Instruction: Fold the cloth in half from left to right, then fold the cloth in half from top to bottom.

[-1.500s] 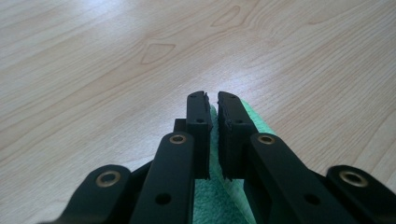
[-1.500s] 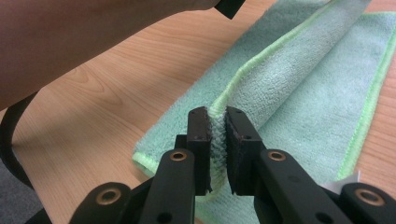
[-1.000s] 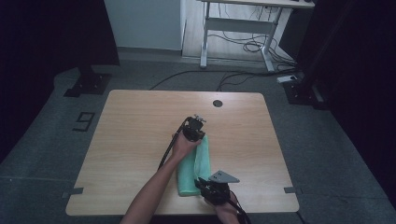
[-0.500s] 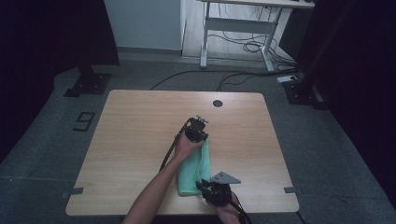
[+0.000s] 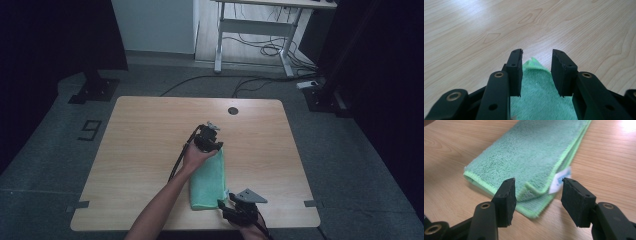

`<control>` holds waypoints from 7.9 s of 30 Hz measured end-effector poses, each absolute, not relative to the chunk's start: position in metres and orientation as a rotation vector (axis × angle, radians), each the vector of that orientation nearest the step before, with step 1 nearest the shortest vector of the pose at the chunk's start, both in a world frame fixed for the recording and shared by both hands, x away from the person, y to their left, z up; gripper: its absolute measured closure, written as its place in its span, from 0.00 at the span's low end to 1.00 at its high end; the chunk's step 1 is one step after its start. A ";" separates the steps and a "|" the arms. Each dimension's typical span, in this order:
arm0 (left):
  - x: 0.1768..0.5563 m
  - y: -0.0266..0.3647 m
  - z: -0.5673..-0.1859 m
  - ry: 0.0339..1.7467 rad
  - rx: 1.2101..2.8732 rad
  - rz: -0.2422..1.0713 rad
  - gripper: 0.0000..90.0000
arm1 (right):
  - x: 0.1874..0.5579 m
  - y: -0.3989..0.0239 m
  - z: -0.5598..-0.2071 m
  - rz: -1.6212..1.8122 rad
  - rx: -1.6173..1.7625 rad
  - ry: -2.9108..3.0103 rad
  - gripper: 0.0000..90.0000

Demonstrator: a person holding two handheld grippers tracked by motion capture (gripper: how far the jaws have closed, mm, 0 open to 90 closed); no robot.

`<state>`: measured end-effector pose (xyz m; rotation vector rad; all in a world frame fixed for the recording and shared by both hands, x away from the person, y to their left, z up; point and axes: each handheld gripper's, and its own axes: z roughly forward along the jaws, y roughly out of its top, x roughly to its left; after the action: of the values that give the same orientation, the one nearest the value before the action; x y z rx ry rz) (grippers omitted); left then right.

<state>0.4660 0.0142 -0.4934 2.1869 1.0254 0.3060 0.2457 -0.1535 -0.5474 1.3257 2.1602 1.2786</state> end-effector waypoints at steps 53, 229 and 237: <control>0.443 0.030 -0.505 0.974 2.224 0.292 0.62 | 0.274 -0.132 -0.554 1.259 1.198 2.315 0.68; 0.461 0.079 -0.535 1.136 2.198 0.347 0.62 | 0.332 -0.069 -0.551 1.183 0.858 2.461 0.58; 0.461 0.079 -0.535 1.147 2.192 0.346 0.62 | 0.323 -0.072 -0.551 1.199 0.808 2.499 0.55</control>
<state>0.4613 0.0787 -0.5353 2.1917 1.1472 0.3463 0.3227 -0.0721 -0.5511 0.8079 2.4993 1.1994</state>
